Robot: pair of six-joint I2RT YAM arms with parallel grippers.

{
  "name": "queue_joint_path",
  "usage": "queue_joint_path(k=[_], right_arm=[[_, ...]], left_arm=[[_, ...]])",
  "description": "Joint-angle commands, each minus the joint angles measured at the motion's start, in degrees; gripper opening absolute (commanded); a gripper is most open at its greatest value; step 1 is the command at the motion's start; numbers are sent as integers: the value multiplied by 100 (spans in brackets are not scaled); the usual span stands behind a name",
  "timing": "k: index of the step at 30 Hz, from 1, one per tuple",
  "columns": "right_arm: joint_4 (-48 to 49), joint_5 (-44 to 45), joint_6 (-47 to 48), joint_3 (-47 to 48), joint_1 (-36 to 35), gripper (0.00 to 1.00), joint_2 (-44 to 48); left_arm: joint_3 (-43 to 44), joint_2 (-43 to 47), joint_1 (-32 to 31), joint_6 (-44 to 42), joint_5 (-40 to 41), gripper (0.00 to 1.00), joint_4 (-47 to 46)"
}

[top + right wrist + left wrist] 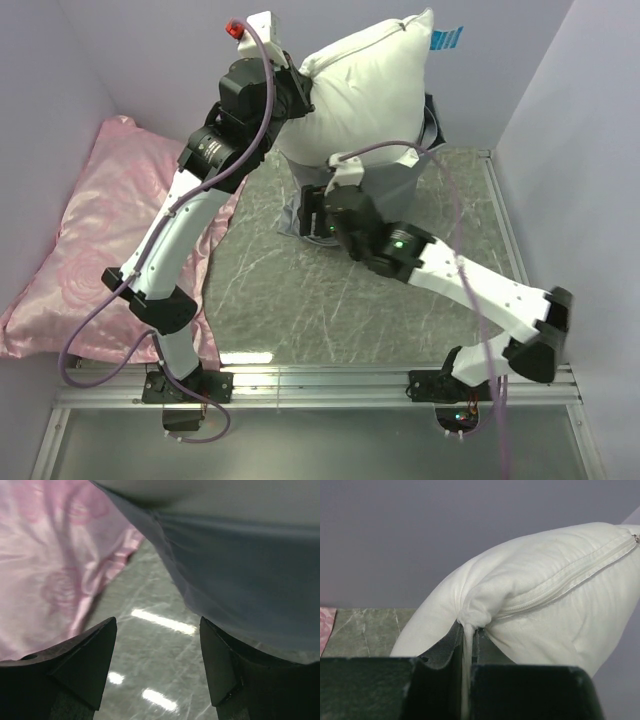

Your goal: Remove the pillowcase from the pillow

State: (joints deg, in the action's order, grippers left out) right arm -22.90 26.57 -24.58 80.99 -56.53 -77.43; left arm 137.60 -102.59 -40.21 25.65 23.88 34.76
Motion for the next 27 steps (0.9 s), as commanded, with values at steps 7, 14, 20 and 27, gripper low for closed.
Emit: queue_joint_path(k=[7, 14, 20, 27], right_arm=[[777, 1983, -232, 31, -42, 34, -651], [1068, 2010, -117, -443, -86, 1, -747], [1603, 1677, -136, -1312, -147, 11, -379], [1840, 1729, 436, -1209, -200, 40, 377]], left_arm=[[197, 432, -5, -95, 178, 0, -259], [443, 432, 4, -288, 240, 0, -479], [355, 511, 13, -376, 310, 0, -637], [443, 468, 13, -447, 302, 0, -743]])
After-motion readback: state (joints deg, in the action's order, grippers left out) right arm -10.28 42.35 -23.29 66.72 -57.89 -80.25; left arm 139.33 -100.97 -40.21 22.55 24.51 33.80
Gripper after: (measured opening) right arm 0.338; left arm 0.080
